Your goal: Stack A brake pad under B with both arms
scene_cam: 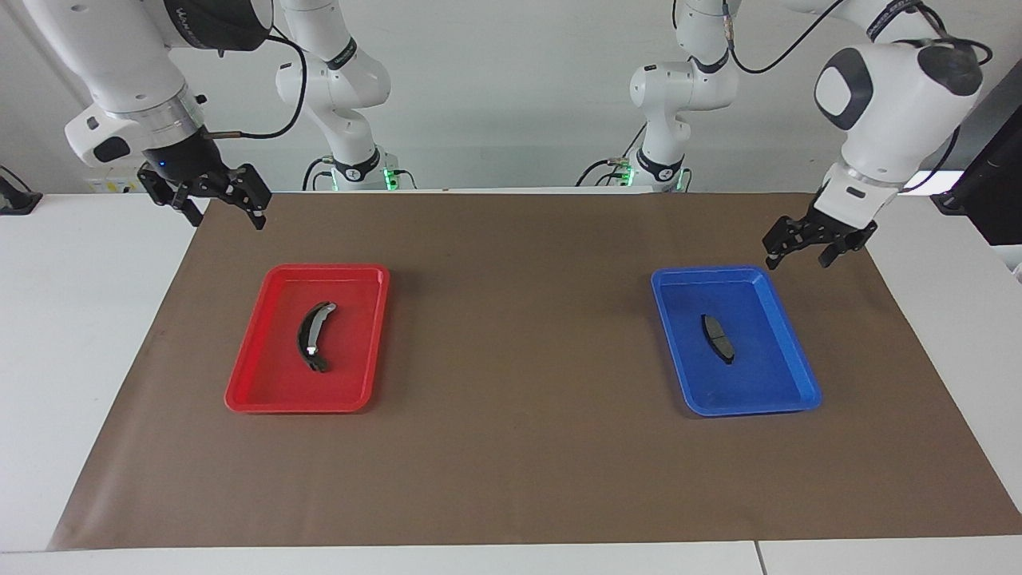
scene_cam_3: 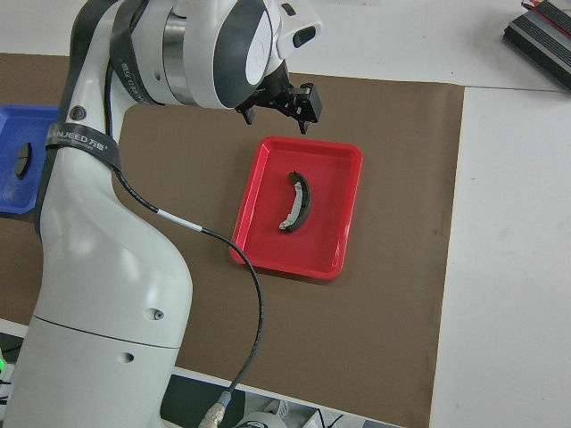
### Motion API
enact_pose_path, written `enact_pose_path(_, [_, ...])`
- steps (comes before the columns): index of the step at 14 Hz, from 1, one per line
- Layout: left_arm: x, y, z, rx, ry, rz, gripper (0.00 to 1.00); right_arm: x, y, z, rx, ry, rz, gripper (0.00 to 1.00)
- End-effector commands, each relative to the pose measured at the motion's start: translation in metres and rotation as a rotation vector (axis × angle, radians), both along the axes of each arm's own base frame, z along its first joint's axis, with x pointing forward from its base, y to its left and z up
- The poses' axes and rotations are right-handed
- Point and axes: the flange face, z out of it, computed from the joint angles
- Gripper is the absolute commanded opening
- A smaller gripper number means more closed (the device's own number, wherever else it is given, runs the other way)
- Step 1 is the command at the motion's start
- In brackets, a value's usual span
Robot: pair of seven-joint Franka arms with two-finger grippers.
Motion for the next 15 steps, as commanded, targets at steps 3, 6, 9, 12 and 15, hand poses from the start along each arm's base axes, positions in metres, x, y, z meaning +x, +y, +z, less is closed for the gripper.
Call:
enact_pose_path(3, [-0.008,-0.019,-0.113,-0.001,-0.03,0.075,0.97,-0.003,0.001,-0.001,0.005,-0.007,0.006,1.0])
enact_pose_path(6, [0.002,-0.029,-0.164,-0.006,-0.062,0.129,0.97,-0.003,0.001,-0.001,0.006,-0.007,0.008,1.0])
enact_pose_path(9, [-0.01,-0.028,-0.194,-0.006,-0.067,0.129,0.96,-0.006,0.004,-0.007,0.014,-0.001,0.012,1.0])
enact_pose_path(12, [-0.012,-0.028,-0.212,0.001,-0.034,0.124,0.95,-0.017,0.003,-0.041,0.017,-0.039,0.015,1.0])
enact_pose_path(15, [-0.014,-0.027,-0.213,0.005,-0.011,0.124,0.92,-0.016,0.012,-0.088,0.02,-0.046,0.032,1.0])
